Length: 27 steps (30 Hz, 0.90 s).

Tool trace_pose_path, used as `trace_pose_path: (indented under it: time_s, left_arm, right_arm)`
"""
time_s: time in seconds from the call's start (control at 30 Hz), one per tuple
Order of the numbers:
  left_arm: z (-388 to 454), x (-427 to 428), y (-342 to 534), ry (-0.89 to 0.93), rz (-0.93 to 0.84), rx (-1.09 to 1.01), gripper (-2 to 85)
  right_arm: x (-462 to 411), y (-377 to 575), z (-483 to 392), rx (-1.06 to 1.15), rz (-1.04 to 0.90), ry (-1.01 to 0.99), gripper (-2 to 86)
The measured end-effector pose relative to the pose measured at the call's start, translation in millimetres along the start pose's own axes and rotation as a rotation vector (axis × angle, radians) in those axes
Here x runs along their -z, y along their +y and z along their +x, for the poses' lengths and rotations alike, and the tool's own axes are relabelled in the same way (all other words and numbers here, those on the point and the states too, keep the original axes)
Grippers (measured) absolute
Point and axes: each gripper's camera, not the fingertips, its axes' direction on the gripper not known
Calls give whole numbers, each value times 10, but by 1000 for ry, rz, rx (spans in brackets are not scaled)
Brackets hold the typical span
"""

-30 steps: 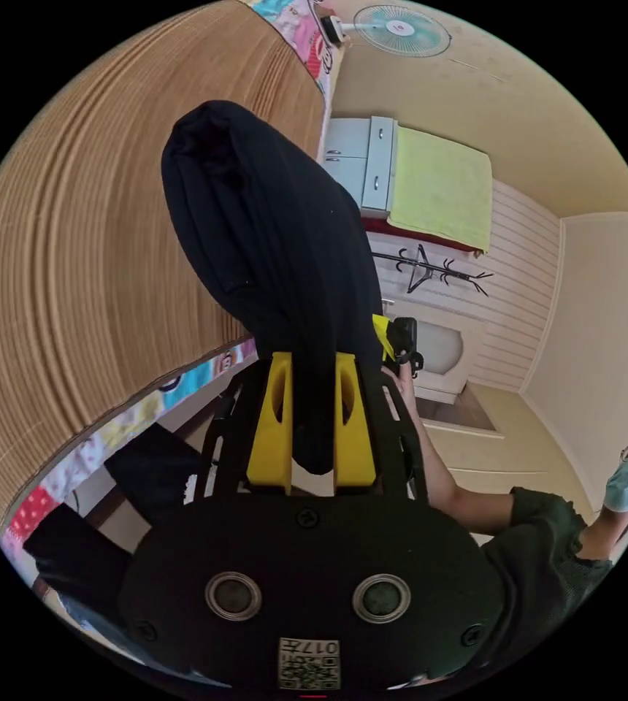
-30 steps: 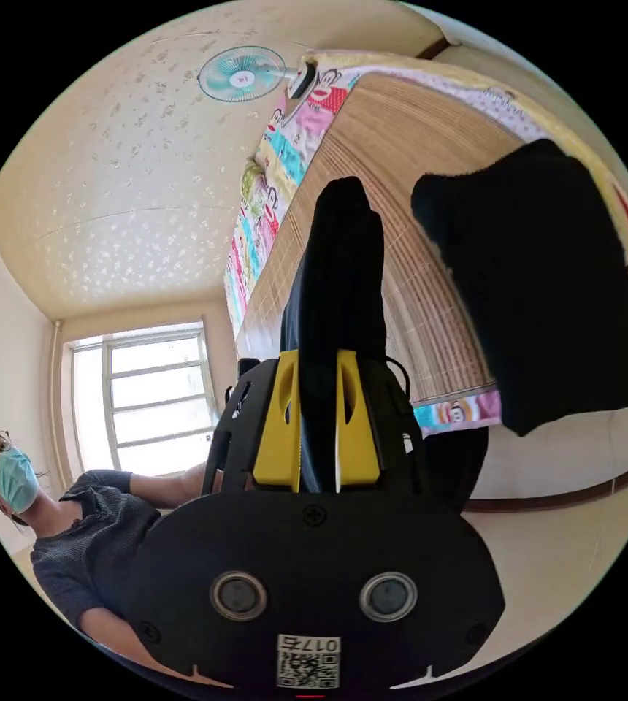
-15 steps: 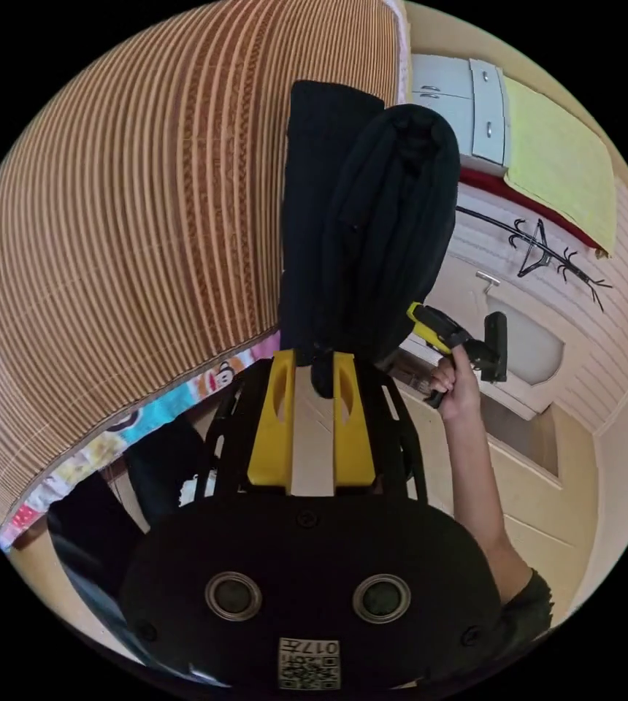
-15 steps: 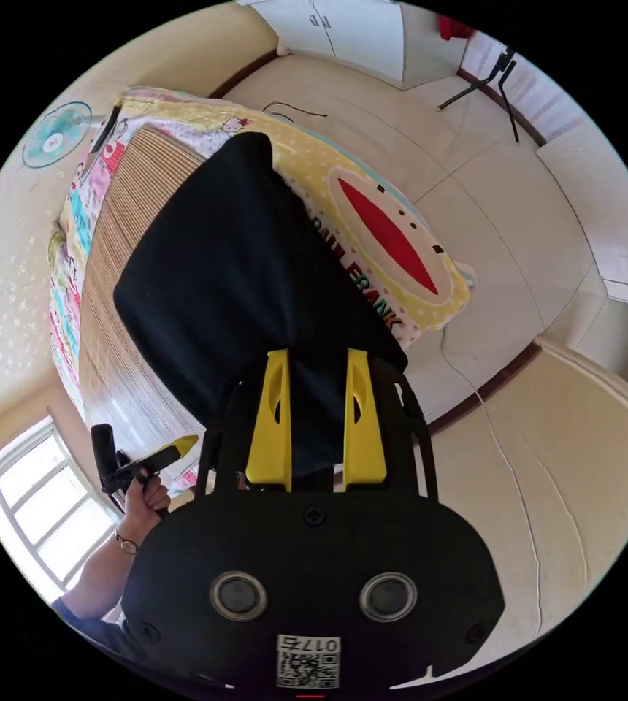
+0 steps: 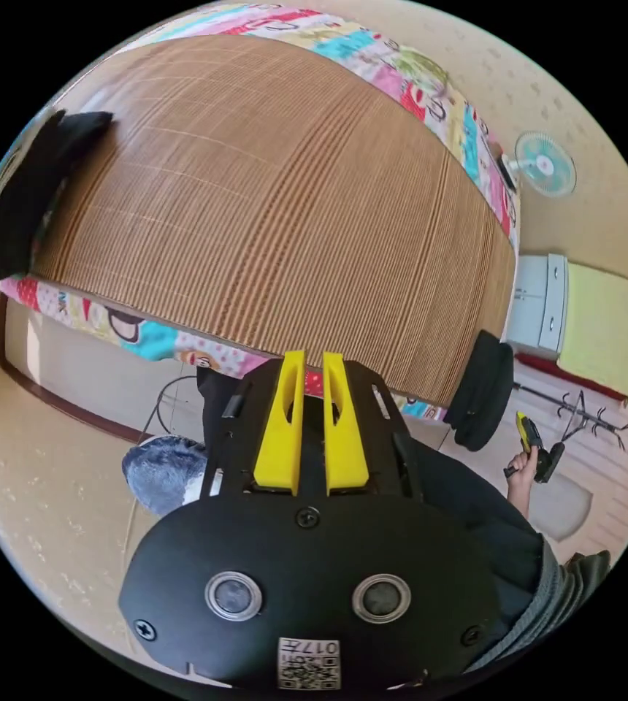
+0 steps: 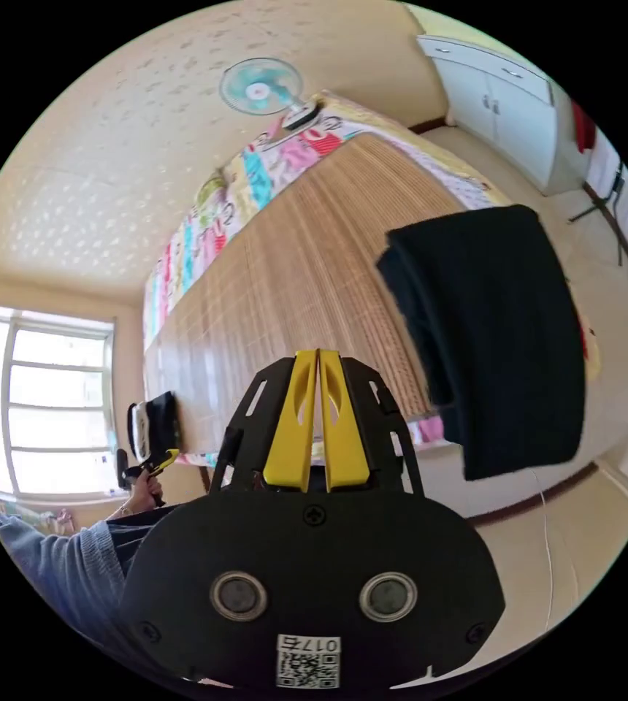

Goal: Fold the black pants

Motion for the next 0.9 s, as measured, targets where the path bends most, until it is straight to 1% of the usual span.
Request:
trace_pose_path:
  time_s: [0.13,0.2,0.23,0.27,0.37,0.5,0.67,0.73,0.83,0.9]
  left_arm:
    - [-503,332,388,53,137,156,42]
    - [-818,675,511,91,253,237,43]
    - [-882,774,506,89,273,247,44]
    - [-978,996,474,66,314,253,48]
    - [-1060,1596,313,-25,425,213,63]
    - [-961,2259,-101,-142,483,115,106]
    - [-567,2625,-744,-238,471,1,131]
    - [-487,2664,-992,-247,455,7,136]
    - [-563,2798,-1276,-272,482,79,137]
    - [-745,2918,-1440,-366,484,172,137]
  right_arm:
    - [-574,-309,-1175,177,-41,-25,5]
    - [-803,-358,-1627,222,-45,-126,4]
    - [-967,-369,-1886,243,-52,-225,4]
    - [-1149,-365,-2126,262,-66,-320,4]
    - [-1652,-297,-2605,269,-126,-423,3]
    - [-2223,-116,-2995,244,-213,-430,3]
    - [-2776,166,-3216,146,-315,-440,3]
    - [-2880,205,-3222,119,-334,-428,3]
    - [-2943,193,-3177,79,-337,-409,4]
    - [-2933,159,-3122,56,-325,-387,4]
